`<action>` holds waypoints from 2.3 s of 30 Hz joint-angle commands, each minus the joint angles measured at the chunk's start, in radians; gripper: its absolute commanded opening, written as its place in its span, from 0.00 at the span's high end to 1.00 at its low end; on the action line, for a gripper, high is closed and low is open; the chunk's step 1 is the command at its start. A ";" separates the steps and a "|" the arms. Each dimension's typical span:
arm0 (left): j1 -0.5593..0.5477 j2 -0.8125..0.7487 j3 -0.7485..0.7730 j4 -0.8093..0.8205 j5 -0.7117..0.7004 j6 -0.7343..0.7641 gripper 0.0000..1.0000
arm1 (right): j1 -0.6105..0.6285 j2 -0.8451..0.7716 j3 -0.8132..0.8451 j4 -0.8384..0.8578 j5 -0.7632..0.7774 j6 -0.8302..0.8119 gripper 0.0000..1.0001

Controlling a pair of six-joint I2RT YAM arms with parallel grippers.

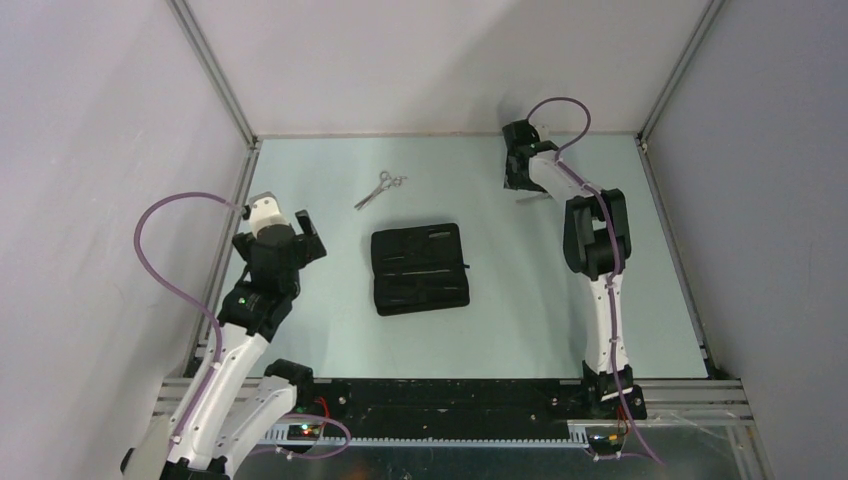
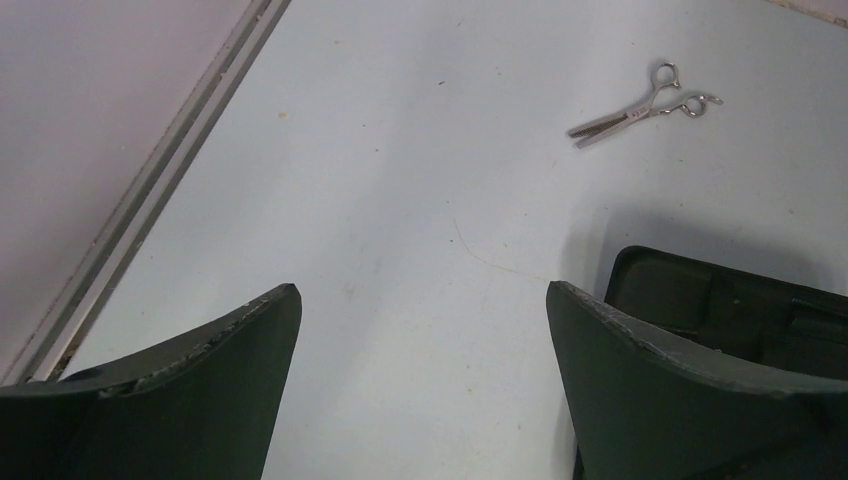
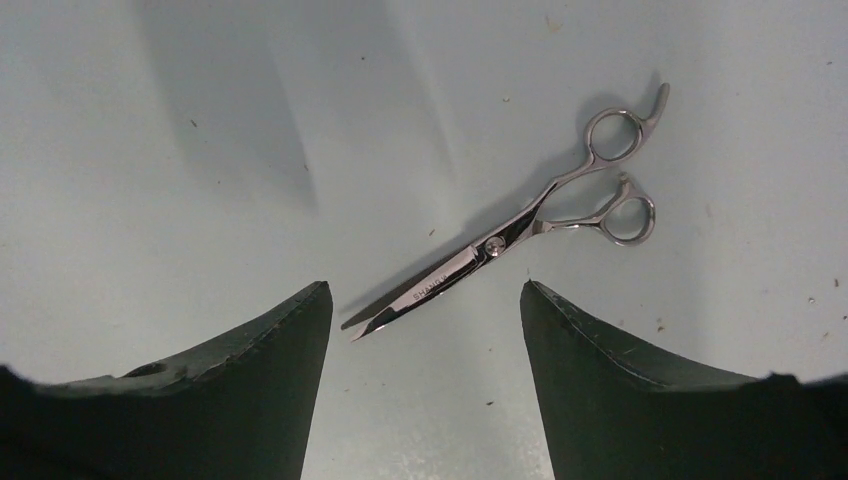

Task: Sort the hair-cutting tools
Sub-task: Move the scissors to the center of the board.

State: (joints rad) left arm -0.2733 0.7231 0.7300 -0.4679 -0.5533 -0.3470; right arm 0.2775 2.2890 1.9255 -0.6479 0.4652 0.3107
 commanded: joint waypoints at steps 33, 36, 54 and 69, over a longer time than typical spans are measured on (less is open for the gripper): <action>0.008 -0.073 -0.017 0.049 -0.030 0.027 0.00 | -0.133 -0.119 -0.288 -0.082 -0.273 0.235 0.97; 0.009 -0.079 -0.020 0.048 -0.023 0.027 0.00 | -0.124 -0.173 -0.346 -0.071 -0.297 0.221 1.00; 0.009 -0.071 -0.021 0.031 0.002 0.027 0.00 | 0.096 -0.608 -0.938 0.051 -0.607 0.186 1.00; 0.005 0.016 -0.027 0.048 0.295 -0.035 0.00 | 0.156 -0.887 -1.253 0.318 -0.833 0.216 1.00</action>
State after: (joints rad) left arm -0.2718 0.7128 0.7143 -0.4496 -0.4068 -0.3405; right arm 0.4309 1.4410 0.6888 -0.4427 -0.2970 0.5201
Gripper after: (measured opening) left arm 0.995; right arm 0.010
